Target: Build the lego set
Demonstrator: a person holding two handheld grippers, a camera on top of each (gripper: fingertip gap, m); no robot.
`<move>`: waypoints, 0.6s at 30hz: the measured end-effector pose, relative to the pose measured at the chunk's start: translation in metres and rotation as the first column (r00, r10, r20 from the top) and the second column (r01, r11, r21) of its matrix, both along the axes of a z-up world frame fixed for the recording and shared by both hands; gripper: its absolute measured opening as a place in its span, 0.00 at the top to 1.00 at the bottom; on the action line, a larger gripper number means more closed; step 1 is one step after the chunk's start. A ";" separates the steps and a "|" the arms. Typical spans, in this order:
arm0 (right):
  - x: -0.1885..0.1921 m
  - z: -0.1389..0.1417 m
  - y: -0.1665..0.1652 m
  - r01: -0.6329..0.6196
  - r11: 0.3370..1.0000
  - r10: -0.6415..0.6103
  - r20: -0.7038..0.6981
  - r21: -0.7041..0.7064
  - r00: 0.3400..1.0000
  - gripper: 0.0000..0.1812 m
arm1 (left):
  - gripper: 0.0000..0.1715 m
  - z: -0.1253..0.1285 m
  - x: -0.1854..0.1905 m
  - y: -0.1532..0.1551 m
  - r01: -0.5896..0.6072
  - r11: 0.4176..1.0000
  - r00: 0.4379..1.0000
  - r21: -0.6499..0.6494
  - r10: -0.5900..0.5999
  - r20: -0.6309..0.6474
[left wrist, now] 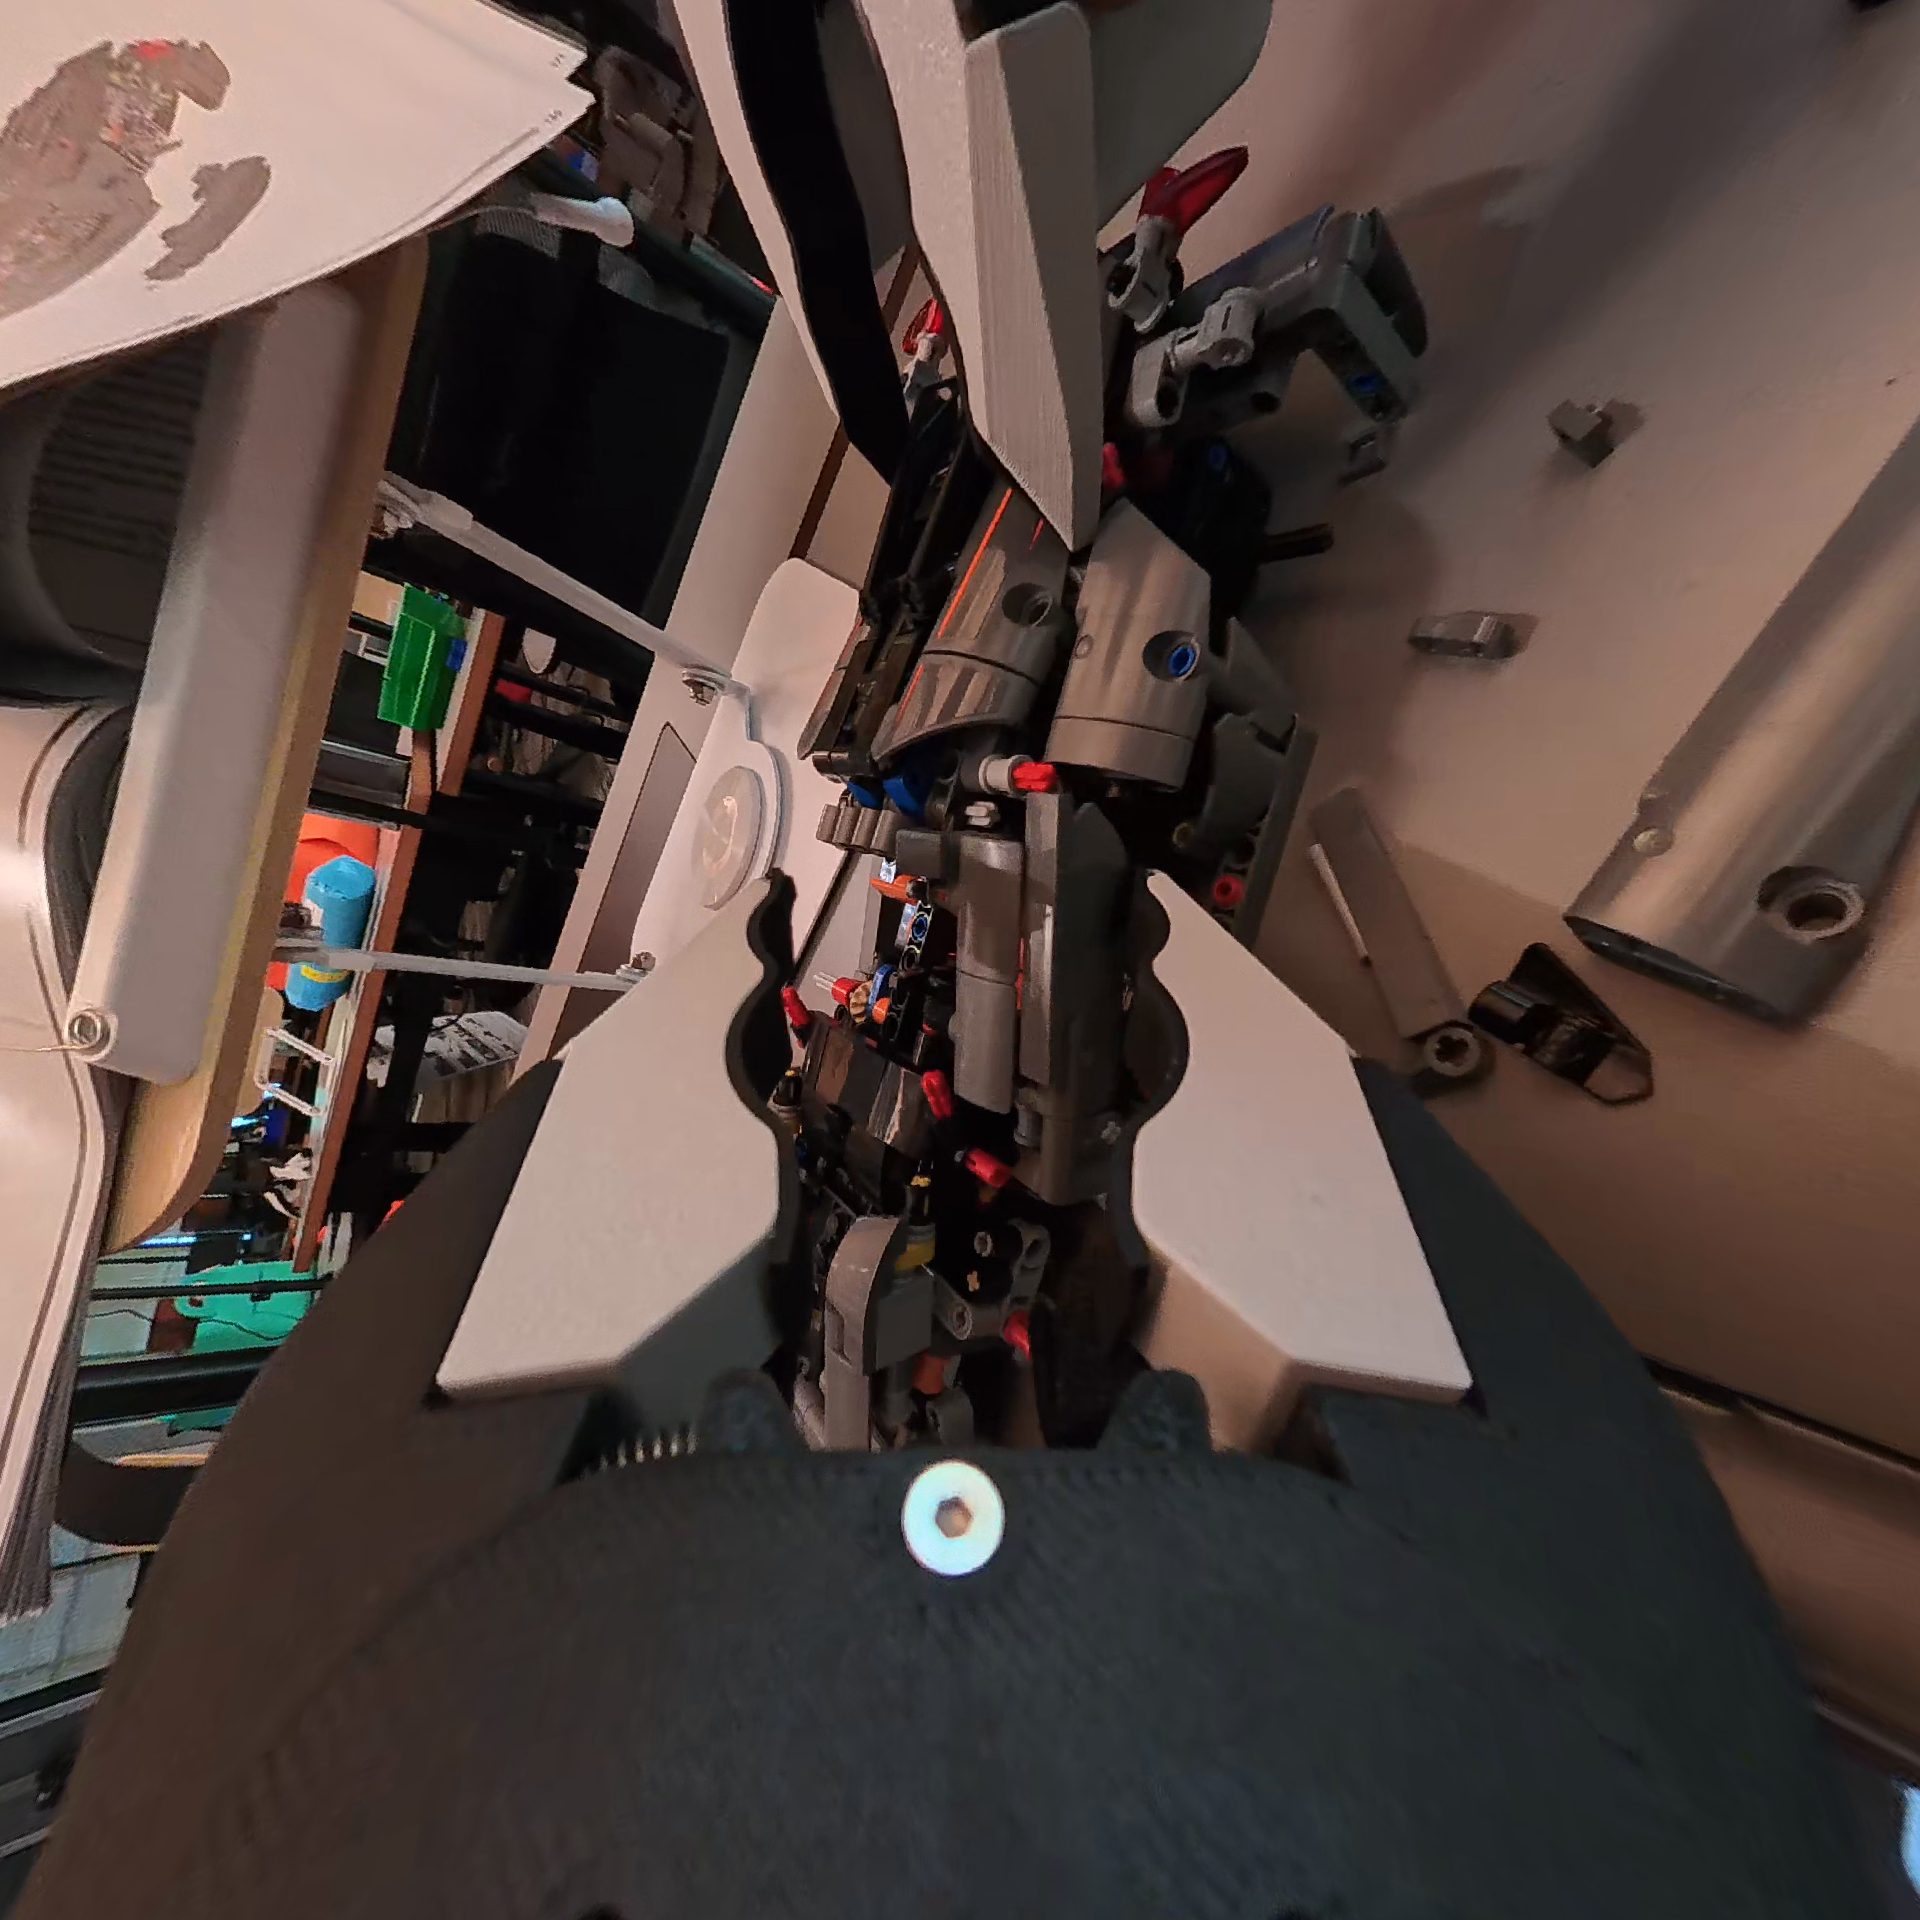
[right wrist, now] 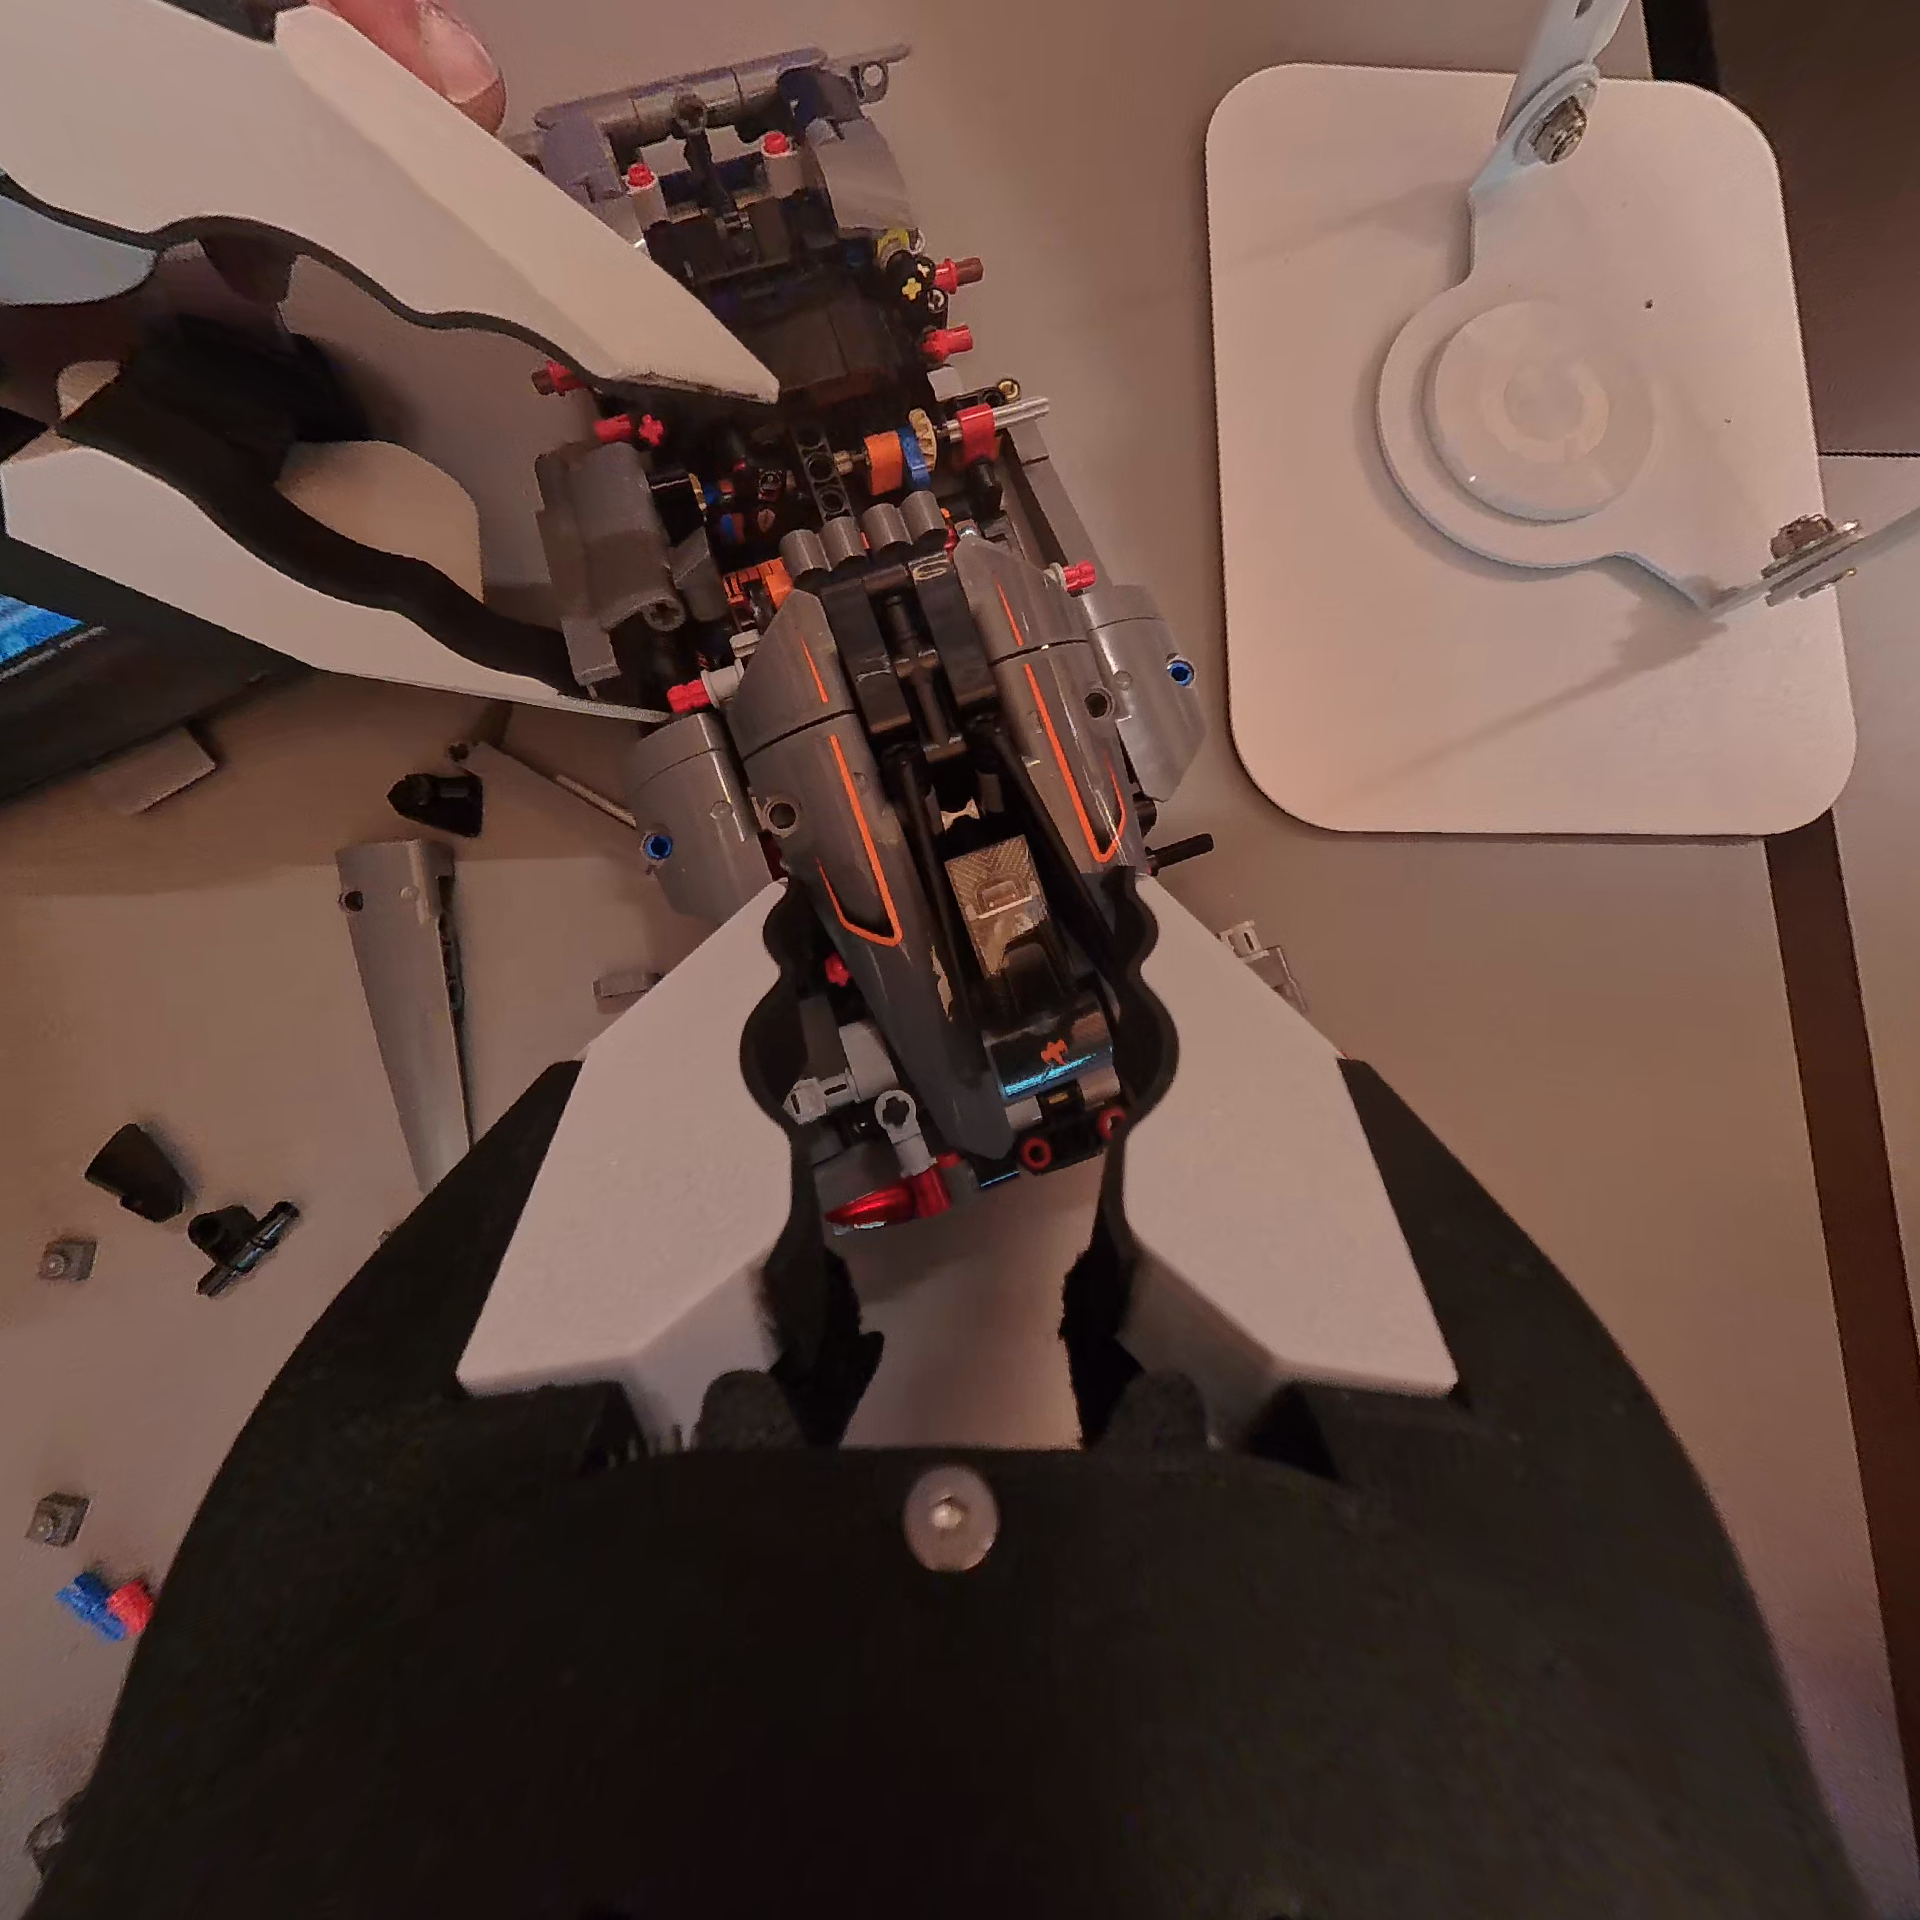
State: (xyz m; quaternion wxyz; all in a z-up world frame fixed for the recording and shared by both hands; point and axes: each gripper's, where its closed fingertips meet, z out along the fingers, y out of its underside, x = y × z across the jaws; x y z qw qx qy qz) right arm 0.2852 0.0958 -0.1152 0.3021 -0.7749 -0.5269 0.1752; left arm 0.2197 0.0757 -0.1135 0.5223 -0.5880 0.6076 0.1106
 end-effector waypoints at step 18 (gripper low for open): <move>-0.005 -0.003 0.000 -0.001 1.000 0.001 0.001 0.023 1.000 0.69 | 0.66 0.006 -0.021 0.010 -0.037 0.999 0.999 -0.009 0.037 0.037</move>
